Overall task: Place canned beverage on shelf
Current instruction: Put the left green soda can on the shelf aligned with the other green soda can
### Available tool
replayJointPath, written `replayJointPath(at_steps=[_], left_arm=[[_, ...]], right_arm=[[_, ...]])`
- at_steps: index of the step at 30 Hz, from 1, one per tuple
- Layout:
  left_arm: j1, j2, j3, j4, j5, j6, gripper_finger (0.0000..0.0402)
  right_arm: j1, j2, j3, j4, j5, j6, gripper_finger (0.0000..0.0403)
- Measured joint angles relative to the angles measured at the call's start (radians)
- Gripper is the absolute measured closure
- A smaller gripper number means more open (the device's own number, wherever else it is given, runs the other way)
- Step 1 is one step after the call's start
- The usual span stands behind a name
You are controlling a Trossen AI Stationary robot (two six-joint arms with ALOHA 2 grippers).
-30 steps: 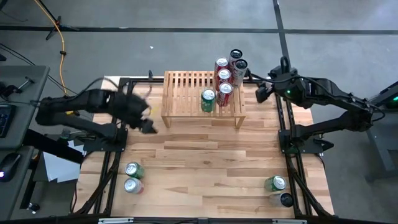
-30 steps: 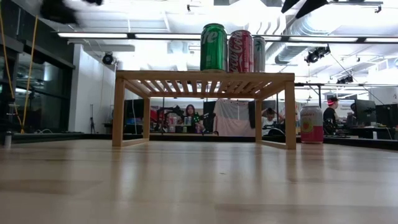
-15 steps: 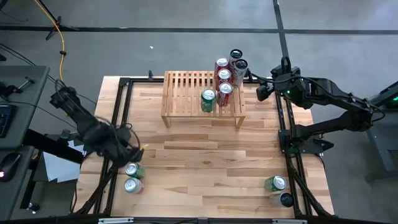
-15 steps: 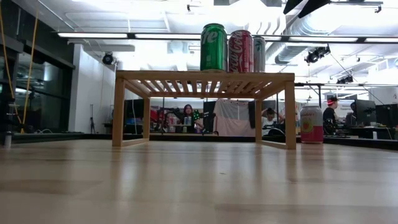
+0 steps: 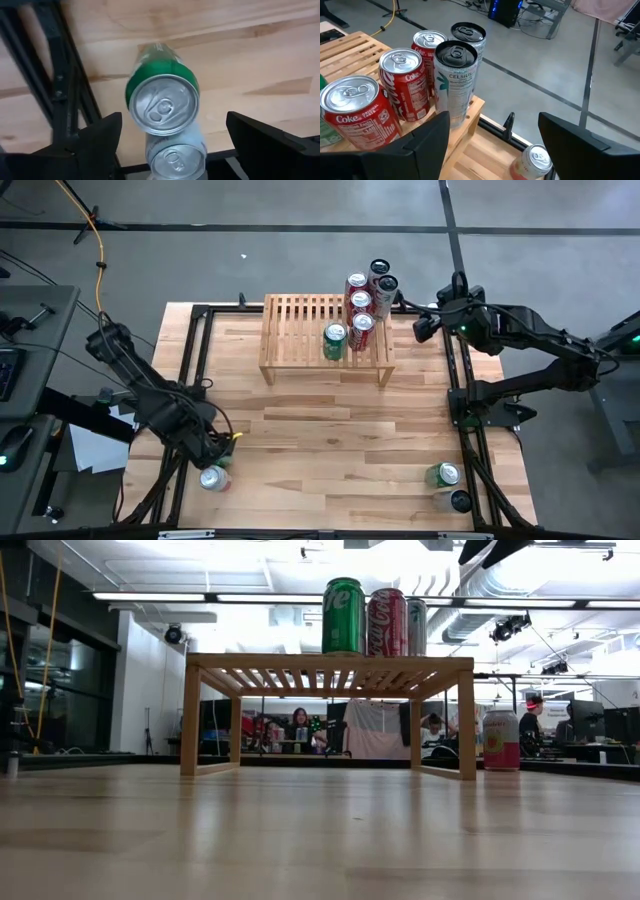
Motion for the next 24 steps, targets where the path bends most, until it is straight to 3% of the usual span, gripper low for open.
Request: replayJointPath(at_steps=[4,24], left_arm=[[0.0,-0.015,-0.064,0.088,0.007,-0.023,0.0051],[0.001,-0.003,-0.22,0.189,0.053,-0.033,0.0051]], right_arm=[[0.0,0.0,0.0,-0.007,0.0,0.0,0.0116],[0.0,0.0,0.0,-0.008,0.0,0.011,0.0116]])
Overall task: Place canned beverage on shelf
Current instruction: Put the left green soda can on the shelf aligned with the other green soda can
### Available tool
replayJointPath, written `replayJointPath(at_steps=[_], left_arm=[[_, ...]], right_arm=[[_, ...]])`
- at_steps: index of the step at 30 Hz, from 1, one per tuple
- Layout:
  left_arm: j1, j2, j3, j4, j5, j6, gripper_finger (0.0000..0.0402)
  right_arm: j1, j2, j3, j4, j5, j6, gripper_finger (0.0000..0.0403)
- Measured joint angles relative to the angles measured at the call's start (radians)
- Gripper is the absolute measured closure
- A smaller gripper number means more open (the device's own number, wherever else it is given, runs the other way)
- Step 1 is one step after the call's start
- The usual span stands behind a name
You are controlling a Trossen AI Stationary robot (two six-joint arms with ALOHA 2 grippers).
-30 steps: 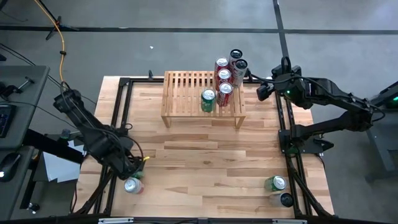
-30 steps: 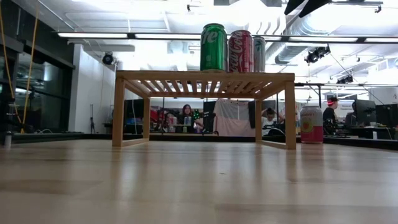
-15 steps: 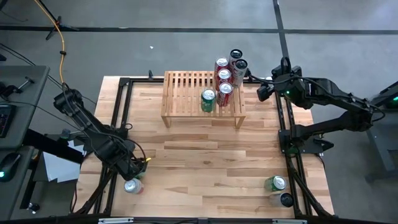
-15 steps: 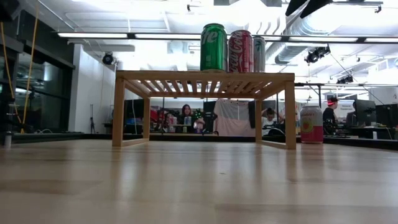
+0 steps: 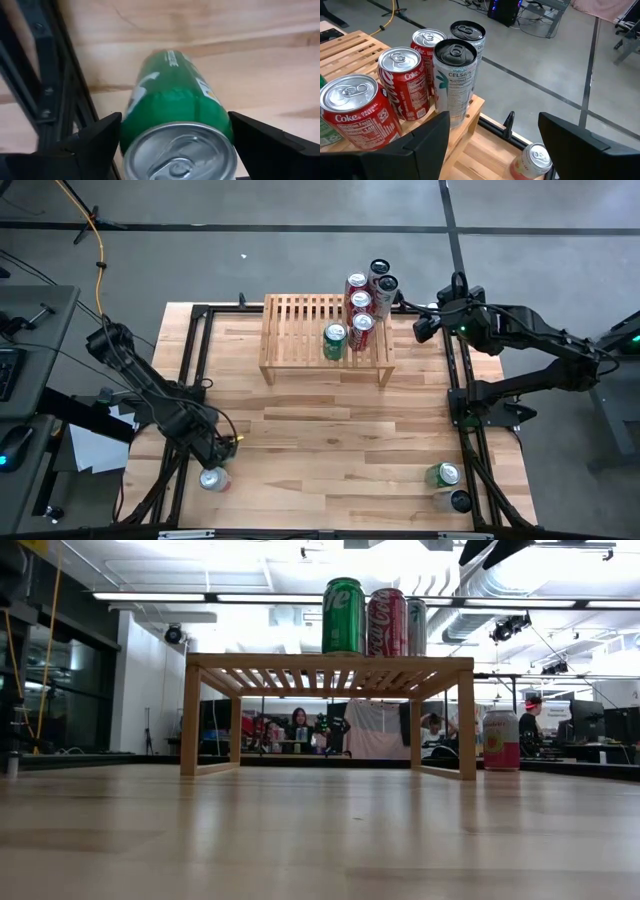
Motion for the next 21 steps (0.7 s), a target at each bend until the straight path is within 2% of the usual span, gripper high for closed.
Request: replayJointPath(at_steps=[3,9,11,14,15,18,21], left_arm=[[0.0,0.0,-0.024,0.05,0.017,0.001,0.0051],[0.001,0.0,-0.025,0.044,0.005,0.015,0.0055],[0.003,-0.007,-0.025,0.038,0.005,0.046,0.0072],[0.036,-0.038,-0.022,0.032,0.007,0.109,0.0118],[0.053,-0.061,-0.017,0.032,0.003,0.135,0.012],[0.118,-0.15,0.017,0.03,-0.042,0.213,0.012],[0.196,-0.254,0.081,0.029,-0.156,0.307,0.012]], right_arm=[[0.0,0.0,0.0,0.0,0.0,0.0,0.0116],[0.0,0.0,0.0,0.0,0.0,0.0,0.0116],[0.0,0.0,0.0,0.0,0.0,0.0,0.0116],[0.0,0.0,0.0,0.005,0.01,0.0,0.0116],[0.0,0.0,0.0,0.011,0.01,0.0,0.0116],[0.0,0.0,0.0,0.037,0.01,-0.001,0.0116],[0.0,0.0,0.0,0.064,0.01,-0.007,0.0116]])
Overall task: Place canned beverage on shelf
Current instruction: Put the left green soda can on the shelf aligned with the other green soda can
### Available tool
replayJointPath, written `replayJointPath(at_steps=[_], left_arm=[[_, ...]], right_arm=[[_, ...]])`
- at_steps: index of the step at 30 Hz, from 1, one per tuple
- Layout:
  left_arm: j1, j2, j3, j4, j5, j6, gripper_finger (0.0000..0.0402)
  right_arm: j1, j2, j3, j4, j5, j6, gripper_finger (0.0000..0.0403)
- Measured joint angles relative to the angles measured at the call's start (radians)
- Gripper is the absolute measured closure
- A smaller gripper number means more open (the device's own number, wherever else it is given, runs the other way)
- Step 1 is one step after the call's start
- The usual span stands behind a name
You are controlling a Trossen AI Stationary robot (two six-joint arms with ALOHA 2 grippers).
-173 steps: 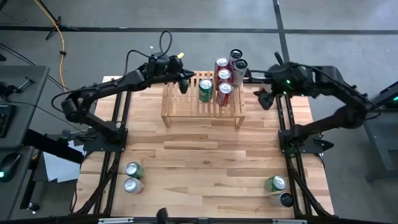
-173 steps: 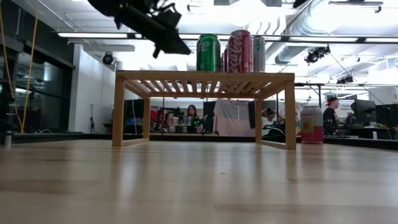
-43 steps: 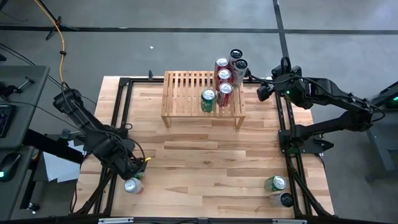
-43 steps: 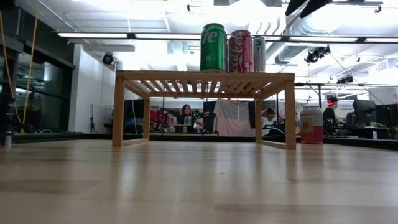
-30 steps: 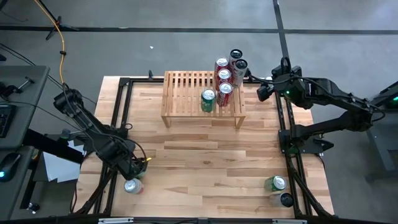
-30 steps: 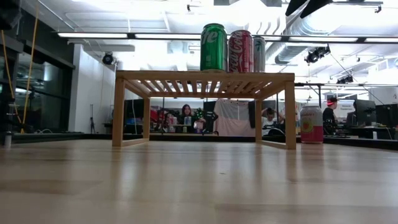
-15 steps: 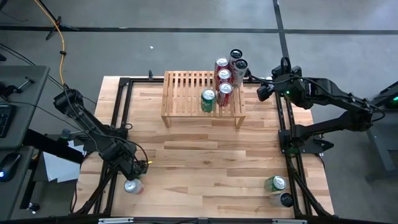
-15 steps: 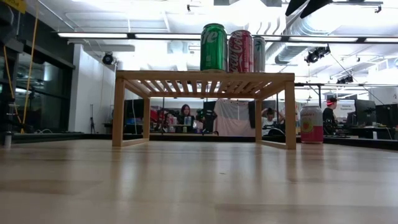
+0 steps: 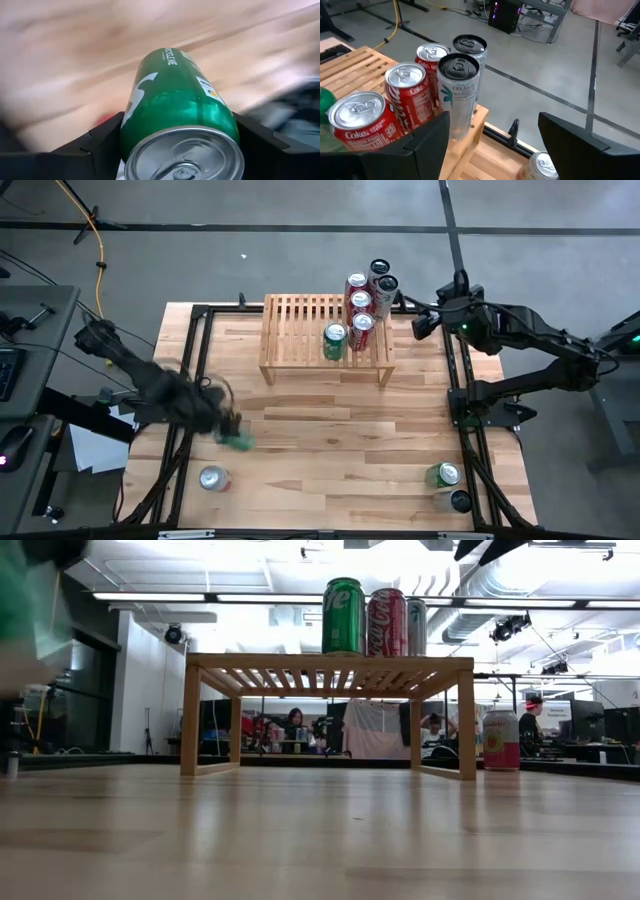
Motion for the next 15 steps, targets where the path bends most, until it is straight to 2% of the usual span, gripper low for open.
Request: replayJointPath(at_steps=[3,7,12,15], left_arm=[[0.086,-0.088,0.086,0.001,-0.125,0.118,0.012],[0.209,-0.138,0.218,0.008,-0.242,0.326,0.012],[0.387,-0.098,0.383,0.093,-0.264,0.689,0.012],[0.493,-0.034,0.477,0.157,-0.22,0.936,0.012]], right_arm=[[0.0,0.0,0.0,0.031,-0.008,-0.004,0.0116],[0.0,0.0,0.0,0.095,-0.097,-0.033,0.0116],[0.0,0.0,0.0,0.286,-0.387,-0.115,0.0116],[0.0,0.002,0.0,0.437,-0.577,-0.133,0.0116]])
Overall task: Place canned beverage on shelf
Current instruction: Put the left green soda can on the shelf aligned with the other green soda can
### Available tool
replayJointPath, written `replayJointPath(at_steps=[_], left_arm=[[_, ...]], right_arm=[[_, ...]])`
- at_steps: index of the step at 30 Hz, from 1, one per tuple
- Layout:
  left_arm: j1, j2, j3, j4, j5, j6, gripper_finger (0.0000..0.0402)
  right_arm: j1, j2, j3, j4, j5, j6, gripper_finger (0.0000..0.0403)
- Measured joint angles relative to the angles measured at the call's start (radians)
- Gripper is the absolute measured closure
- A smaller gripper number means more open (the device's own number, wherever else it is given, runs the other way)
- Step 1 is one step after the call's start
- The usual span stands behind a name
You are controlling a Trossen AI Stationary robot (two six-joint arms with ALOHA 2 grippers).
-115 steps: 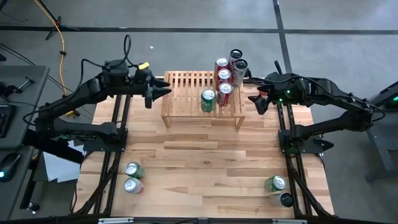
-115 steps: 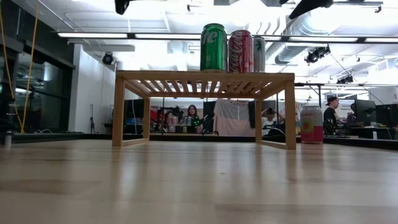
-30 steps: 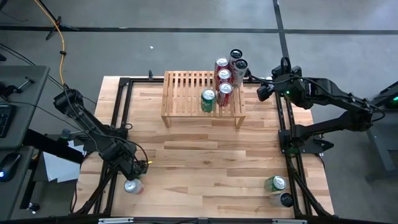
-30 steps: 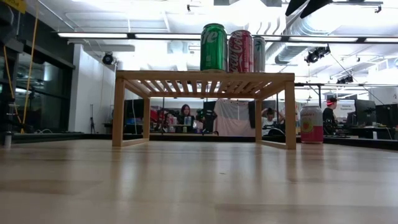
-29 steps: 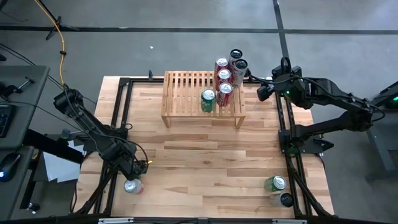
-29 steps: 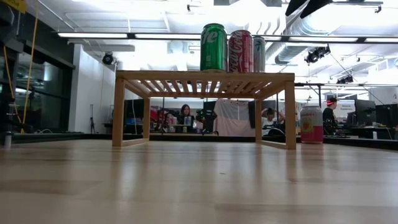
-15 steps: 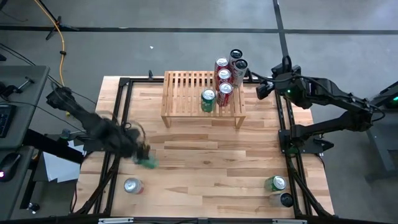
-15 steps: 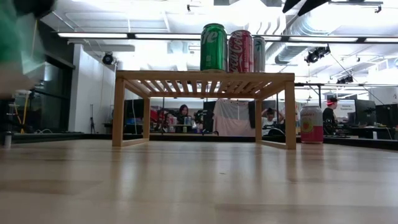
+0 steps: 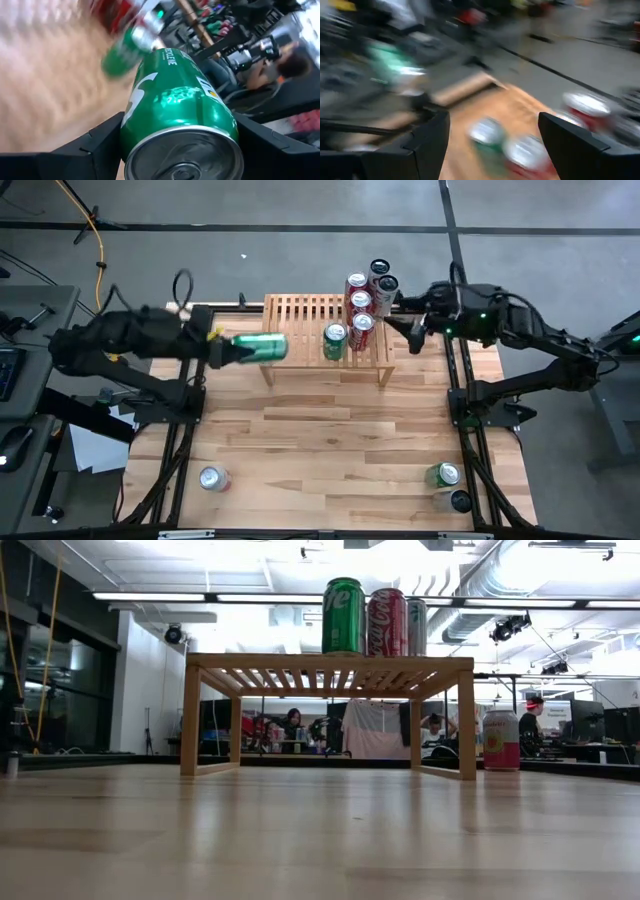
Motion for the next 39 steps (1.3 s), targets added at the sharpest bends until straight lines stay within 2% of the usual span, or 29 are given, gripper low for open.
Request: replayJointPath(at_steps=[2,5,9,12,16,22,25,29,39], left_arm=[[0.068,0.054,0.066,0.025,0.031,0.167,0.012],[0.162,0.151,0.176,0.027,0.087,0.424,0.012],[0.265,0.29,0.316,0.019,0.183,0.712,0.012],[0.327,0.392,0.424,-0.022,0.219,0.88,0.012],[0.401,0.533,0.594,-0.15,0.219,1.013,0.012],[0.497,0.743,0.86,-0.452,0.253,1.08,0.012],[0.537,0.831,0.939,-0.584,0.296,1.08,0.012],[0.571,0.893,0.925,-0.685,0.321,1.072,0.012],[0.576,0.918,0.869,-0.674,0.345,1.0,0.012]], right_arm=[[0.0,0.007,0.0,0.101,-0.095,0.009,0.0116],[0.0,0.027,0.0,0.224,-0.179,0.067,0.0116],[-0.009,0.066,0.0,0.274,-0.271,0.158,0.0116],[-0.009,0.093,0.0,0.279,-0.293,0.182,0.0116],[-0.008,0.106,0.0,0.273,-0.295,0.19,0.0116],[-0.008,0.082,0.0,0.259,-0.282,0.208,0.0116],[-0.008,0.066,0.0,0.244,-0.249,0.203,0.0116],[-0.008,0.063,0.0,0.177,-0.196,0.201,0.0116],[-0.008,0.065,0.0,0.074,-0.119,0.174,0.0116]])
